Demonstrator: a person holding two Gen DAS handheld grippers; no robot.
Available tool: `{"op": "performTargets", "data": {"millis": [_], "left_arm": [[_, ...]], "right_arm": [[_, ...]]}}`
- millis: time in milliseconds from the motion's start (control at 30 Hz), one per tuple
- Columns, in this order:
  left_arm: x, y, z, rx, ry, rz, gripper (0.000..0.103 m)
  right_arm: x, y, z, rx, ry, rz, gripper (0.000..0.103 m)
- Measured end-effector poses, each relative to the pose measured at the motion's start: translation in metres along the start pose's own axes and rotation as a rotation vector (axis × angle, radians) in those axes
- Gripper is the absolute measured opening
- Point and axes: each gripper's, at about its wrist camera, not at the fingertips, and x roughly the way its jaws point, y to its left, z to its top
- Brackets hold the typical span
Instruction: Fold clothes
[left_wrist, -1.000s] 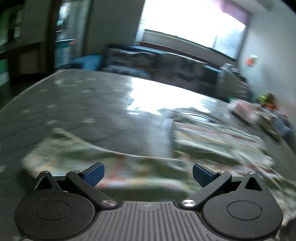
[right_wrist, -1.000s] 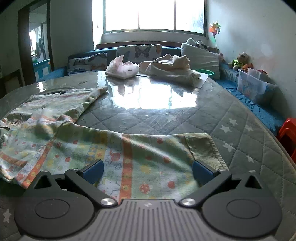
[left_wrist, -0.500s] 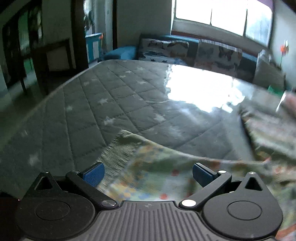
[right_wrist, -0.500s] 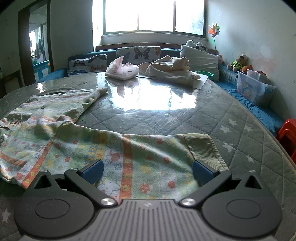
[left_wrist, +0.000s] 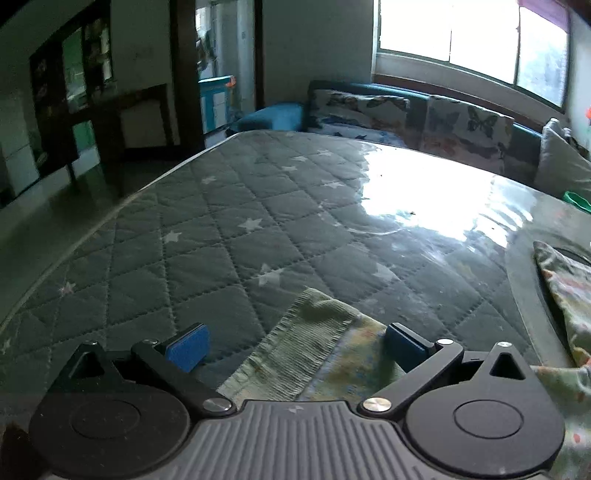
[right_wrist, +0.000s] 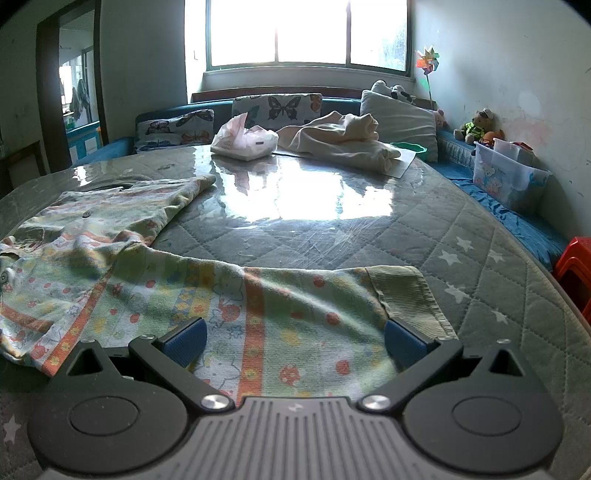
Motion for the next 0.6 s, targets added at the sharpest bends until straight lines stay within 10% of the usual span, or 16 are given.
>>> {"op": "performTargets", "data": {"millis": [367,600], "left_arm": [[-0.056,-0.047,-0.010,0.035,-0.006,-0.235,0.103],[-0.068,-0.083,-0.024,0.166,-0.007,-0.254,0.103]], "right_arm": [[0.000,0.001,0.000,0.001,-0.002,-0.001,0.103],[0.000,0.000,0.000,-0.002,0.005,0.007,0.103]]}}
